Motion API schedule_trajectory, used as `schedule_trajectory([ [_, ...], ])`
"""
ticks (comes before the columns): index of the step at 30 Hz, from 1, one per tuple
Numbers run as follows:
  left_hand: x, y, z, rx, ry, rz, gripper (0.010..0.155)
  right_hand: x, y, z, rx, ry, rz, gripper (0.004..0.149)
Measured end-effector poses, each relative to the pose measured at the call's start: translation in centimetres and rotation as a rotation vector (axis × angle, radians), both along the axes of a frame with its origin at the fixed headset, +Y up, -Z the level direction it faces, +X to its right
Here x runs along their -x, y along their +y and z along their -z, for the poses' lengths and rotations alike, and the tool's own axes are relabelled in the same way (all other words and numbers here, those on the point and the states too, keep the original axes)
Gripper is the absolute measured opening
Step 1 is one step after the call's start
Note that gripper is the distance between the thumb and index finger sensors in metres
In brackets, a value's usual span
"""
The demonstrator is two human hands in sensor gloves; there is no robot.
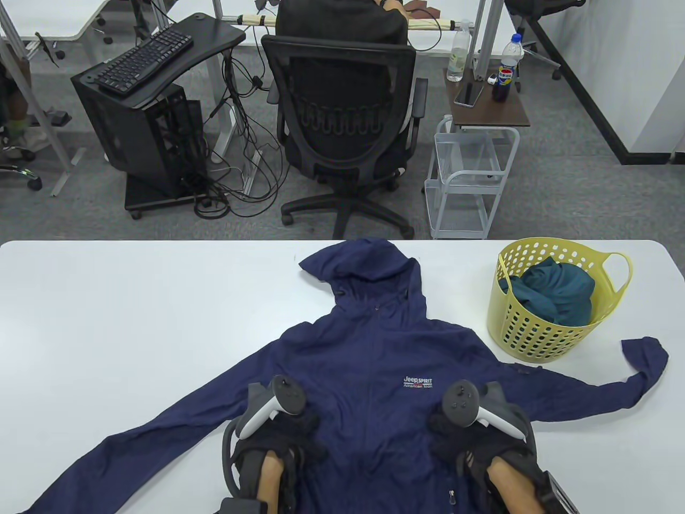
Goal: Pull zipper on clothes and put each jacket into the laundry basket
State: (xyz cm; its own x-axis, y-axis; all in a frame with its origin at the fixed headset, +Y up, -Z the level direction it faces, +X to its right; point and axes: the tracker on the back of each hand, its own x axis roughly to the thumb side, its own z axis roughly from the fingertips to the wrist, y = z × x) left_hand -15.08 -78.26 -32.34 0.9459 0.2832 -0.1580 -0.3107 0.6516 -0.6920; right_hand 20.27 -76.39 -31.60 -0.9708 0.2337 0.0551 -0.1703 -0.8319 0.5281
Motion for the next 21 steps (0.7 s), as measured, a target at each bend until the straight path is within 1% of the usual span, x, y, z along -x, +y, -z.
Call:
schedule_trajectory([
  [3,1.0,-1.5,0.9,0.029,0.019,-0.009,0.102,-1.4,-0.8,0.8,0.049,-0.023,0.013,0.071],
  [5,1.5,-2.0,1.5,-0.011,0.036,-0.003,0.103,-2.1,-1.2,1.2,0.052,-0.023,0.001,0.075],
  [6,1.7,-2.0,1.8,-0.069,0.033,-0.004,0.102,-2.4,-1.4,1.5,0.043,-0.028,-0.005,0.075],
  [7,1.8,-2.0,1.9,-0.104,0.046,0.01,0.1,-2.5,-1.6,1.7,0.035,-0.029,-0.004,0.074],
  [8,1.9,-1.8,2.1,-0.175,0.083,0.05,0.097,-2.7,-1.8,2.0,0.019,-0.038,0.004,0.073],
  [9,1.9,-1.5,2.2,-0.259,0.11,0.084,0.093,-2.8,-1.9,2.3,-0.019,-0.066,0.012,0.07],
  [10,1.8,-1.4,2.3,-0.309,0.124,0.111,0.089,-2.8,-2.0,2.3,-0.064,-0.082,0.01,0.067],
  [11,1.6,-1.2,2.3,-0.379,0.139,0.166,0.087,-2.7,-2.2,2.5,-0.157,-0.096,-0.011,0.064],
  [12,1.5,-1.3,2.3,-0.378,0.123,0.187,0.084,-2.5,-2.4,2.5,-0.196,-0.091,-0.026,0.062],
  [14,0.7,-0.7,2.2,-0.357,0.065,0.226,0.075,-2.1,-2.1,2.3,-0.226,-0.06,-0.061,0.06],
  [15,0.4,-0.5,2.1,-0.334,0.043,0.249,0.073,-1.9,-1.9,2.1,-0.238,-0.052,-0.073,0.06],
  [16,0.2,0.0,1.9,-0.295,0.023,0.279,0.073,-1.6,-1.4,1.7,-0.25,-0.042,-0.081,0.059],
  [17,0.0,0.7,1.7,-0.282,0.019,0.293,0.073,-1.3,-0.6,1.3,-0.271,-0.028,-0.067,0.06],
  [18,-0.1,1.4,1.6,-0.304,0.028,0.294,0.072,-1.0,0.0,0.9,-0.288,-0.016,-0.045,0.06],
  [21,-1.5,4.2,1.7,-0.454,0.123,0.254,0.07,0.4,1.7,-0.3,-0.359,0.013,0.042,0.057],
])
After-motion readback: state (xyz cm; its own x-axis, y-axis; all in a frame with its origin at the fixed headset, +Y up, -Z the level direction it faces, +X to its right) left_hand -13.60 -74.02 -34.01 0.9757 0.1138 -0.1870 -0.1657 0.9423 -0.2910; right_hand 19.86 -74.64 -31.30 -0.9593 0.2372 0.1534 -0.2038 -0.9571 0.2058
